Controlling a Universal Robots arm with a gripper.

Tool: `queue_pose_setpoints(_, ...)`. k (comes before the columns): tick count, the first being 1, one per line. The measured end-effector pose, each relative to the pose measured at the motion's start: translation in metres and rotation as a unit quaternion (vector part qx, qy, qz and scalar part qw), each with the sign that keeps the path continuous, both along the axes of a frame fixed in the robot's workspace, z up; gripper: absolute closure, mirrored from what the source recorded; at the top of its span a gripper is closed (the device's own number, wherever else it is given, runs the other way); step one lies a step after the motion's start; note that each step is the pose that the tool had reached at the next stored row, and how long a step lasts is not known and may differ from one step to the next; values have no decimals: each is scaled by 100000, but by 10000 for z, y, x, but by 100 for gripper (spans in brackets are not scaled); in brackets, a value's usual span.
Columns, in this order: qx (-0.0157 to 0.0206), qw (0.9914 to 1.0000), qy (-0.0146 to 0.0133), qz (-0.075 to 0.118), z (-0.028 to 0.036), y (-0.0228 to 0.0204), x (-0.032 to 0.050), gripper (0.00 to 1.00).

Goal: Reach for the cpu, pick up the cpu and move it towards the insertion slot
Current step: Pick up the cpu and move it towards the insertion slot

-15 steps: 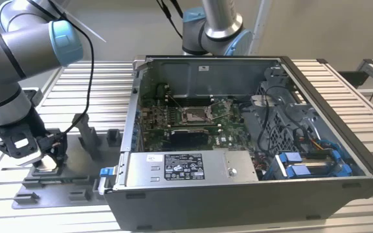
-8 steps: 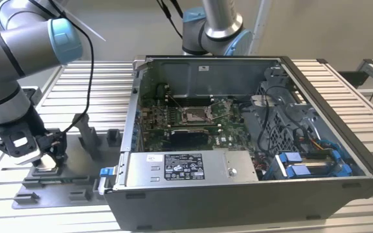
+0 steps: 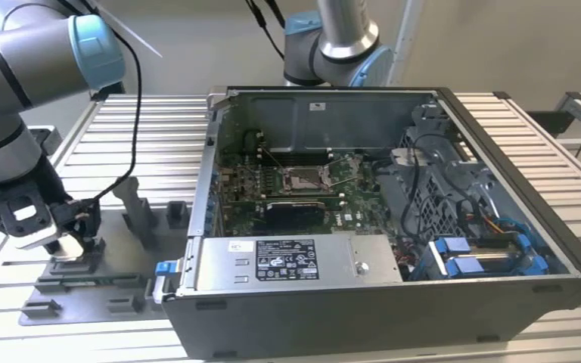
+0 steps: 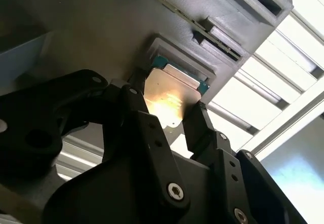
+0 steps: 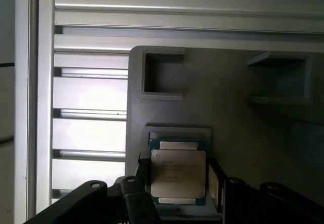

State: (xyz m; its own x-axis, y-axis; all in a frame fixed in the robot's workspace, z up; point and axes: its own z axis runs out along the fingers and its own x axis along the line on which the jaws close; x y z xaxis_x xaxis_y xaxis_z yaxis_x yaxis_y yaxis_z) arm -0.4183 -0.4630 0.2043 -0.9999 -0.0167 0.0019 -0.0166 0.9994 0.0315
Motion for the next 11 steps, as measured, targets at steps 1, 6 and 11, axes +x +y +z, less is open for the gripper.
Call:
queue_pose_setpoints(1,-1,100000,2,-1,16,0,0,100)
queue_pose_setpoints(6,0,100000,-2,9,118,-1,1,100)
queue_pose_setpoints(11,-2,100000,0,2,186,0,0,100)
